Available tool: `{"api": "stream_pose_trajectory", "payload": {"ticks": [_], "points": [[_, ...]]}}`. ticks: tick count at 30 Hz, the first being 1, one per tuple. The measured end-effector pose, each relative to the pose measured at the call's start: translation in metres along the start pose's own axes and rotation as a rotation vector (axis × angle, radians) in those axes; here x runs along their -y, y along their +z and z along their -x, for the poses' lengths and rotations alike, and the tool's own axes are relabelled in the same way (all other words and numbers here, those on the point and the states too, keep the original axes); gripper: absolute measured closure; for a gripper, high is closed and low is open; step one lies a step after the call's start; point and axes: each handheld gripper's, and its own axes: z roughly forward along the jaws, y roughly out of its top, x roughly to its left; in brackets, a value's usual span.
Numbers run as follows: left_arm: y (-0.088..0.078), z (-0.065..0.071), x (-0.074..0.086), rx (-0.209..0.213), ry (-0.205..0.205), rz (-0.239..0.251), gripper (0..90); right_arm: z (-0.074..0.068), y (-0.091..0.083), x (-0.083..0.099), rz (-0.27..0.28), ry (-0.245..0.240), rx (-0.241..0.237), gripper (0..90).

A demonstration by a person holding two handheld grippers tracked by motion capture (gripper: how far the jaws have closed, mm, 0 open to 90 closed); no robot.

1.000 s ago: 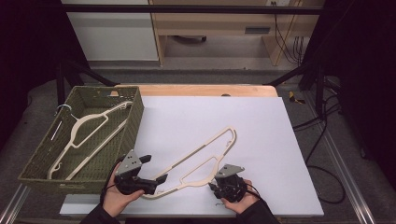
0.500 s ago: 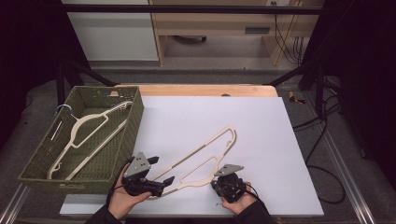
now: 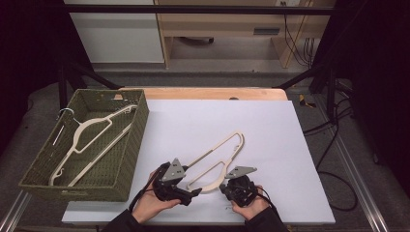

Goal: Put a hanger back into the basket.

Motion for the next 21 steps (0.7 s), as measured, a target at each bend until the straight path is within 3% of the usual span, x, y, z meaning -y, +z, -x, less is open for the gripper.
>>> {"api": "stream_pose_trajectory", "payload": {"ticks": [8, 9, 10, 12, 18, 19, 21], "points": [[0.028, 0.007, -0.004, 0.040, 0.069, -0.091, 27.6, 0.002, -0.006, -0.007, -0.005, -0.012, -0.014, 89.3], [0.030, 0.007, -0.005, 0.042, 0.084, -0.106, 29.4, 0.001, -0.007, -0.008, -0.004, 0.006, -0.013, 89.4], [0.033, 0.008, -0.006, 0.044, 0.100, -0.122, 31.8, 0.002, -0.008, -0.009, -0.005, -0.013, -0.014, 89.4], [0.039, 0.009, -0.007, 0.039, 0.119, -0.149, 37.1, 0.001, -0.010, -0.010, 0.001, 0.005, -0.019, 89.4], [0.047, 0.008, -0.008, 0.062, 0.131, -0.214, 54.2, 0.001, -0.016, -0.015, -0.001, -0.010, -0.021, 89.4], [0.048, 0.009, -0.008, 0.060, 0.131, -0.221, 57.1, 0.002, -0.016, -0.015, 0.004, -0.034, -0.023, 89.3], [0.048, 0.008, -0.008, 0.072, 0.124, -0.228, 62.7, 0.000, -0.018, -0.017, 0.009, -0.025, -0.022, 89.3]]}}
